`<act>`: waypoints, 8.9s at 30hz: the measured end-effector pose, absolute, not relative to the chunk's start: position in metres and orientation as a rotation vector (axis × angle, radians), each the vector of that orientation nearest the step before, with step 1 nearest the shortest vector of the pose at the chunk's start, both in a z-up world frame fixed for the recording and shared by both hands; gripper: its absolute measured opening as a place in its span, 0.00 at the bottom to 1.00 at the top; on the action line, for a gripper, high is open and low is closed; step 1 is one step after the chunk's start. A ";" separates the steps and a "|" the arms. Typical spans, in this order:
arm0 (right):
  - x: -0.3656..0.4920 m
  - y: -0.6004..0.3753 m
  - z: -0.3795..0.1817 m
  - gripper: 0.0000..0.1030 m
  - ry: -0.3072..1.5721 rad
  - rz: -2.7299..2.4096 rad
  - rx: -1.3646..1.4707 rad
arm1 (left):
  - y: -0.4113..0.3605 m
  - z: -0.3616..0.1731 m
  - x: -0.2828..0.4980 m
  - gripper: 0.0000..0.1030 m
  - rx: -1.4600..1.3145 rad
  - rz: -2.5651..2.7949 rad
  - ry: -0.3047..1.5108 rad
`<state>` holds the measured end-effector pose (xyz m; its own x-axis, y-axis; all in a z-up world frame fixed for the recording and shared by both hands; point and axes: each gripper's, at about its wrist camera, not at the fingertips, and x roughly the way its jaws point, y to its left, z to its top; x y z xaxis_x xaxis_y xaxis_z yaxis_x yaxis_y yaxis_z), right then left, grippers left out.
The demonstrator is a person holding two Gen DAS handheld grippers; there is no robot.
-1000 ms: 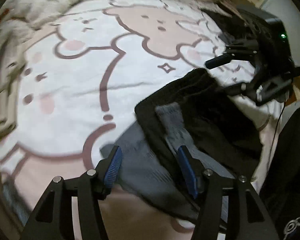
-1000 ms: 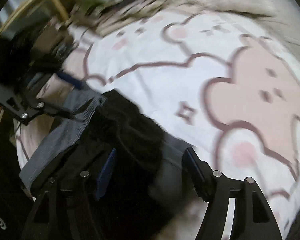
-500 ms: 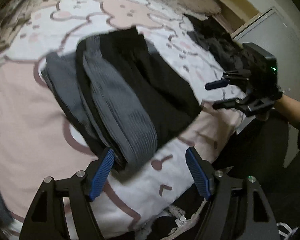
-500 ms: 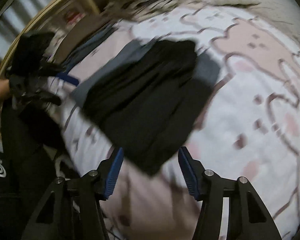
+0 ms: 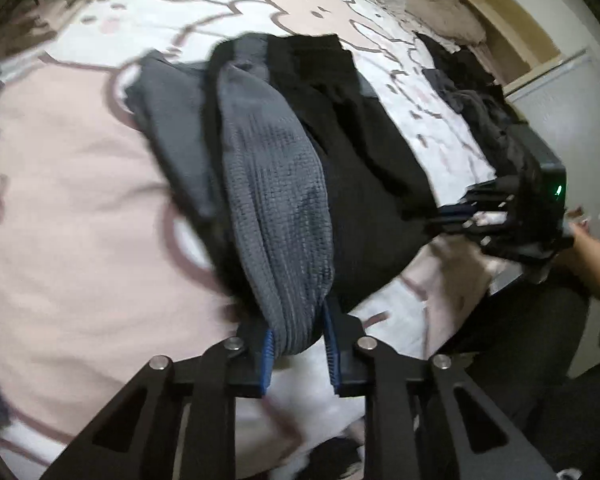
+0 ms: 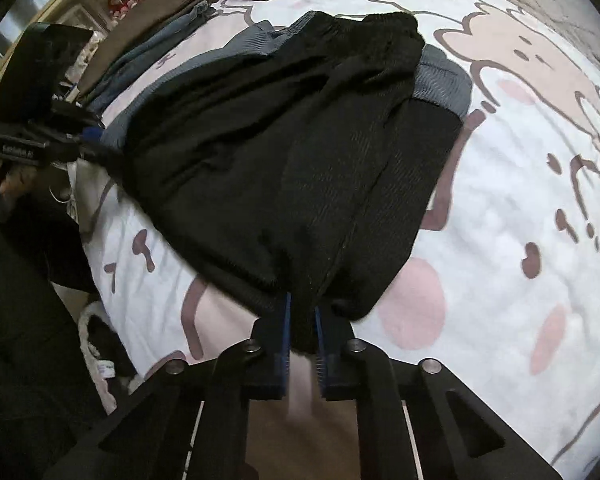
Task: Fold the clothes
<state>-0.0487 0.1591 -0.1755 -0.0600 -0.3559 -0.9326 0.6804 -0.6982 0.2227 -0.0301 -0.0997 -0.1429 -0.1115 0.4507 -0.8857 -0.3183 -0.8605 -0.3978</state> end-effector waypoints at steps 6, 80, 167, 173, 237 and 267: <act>-0.053 0.171 -0.178 0.09 0.447 -1.873 1.529 | -0.130 -0.152 -0.020 0.01 -1.774 2.104 0.175; 0.073 0.134 -0.258 0.10 2.021 -1.666 0.170 | -0.022 -0.222 0.092 0.71 -0.250 1.852 2.133; 0.074 -0.245 -0.091 0.10 1.207 -1.977 0.035 | -0.355 -0.099 0.084 0.27 -0.518 2.588 1.841; 0.087 -0.250 -0.133 0.10 1.304 -1.912 0.036 | -0.379 -0.160 0.088 0.27 -0.727 2.435 1.952; 0.015 -0.189 -0.131 0.72 0.124 -1.585 0.953 | -0.472 -0.100 0.017 0.71 -1.440 2.896 -0.608; 0.006 -0.105 -0.043 1.00 0.097 -1.962 0.892 | -0.344 0.041 0.096 1.00 -1.173 3.201 -0.354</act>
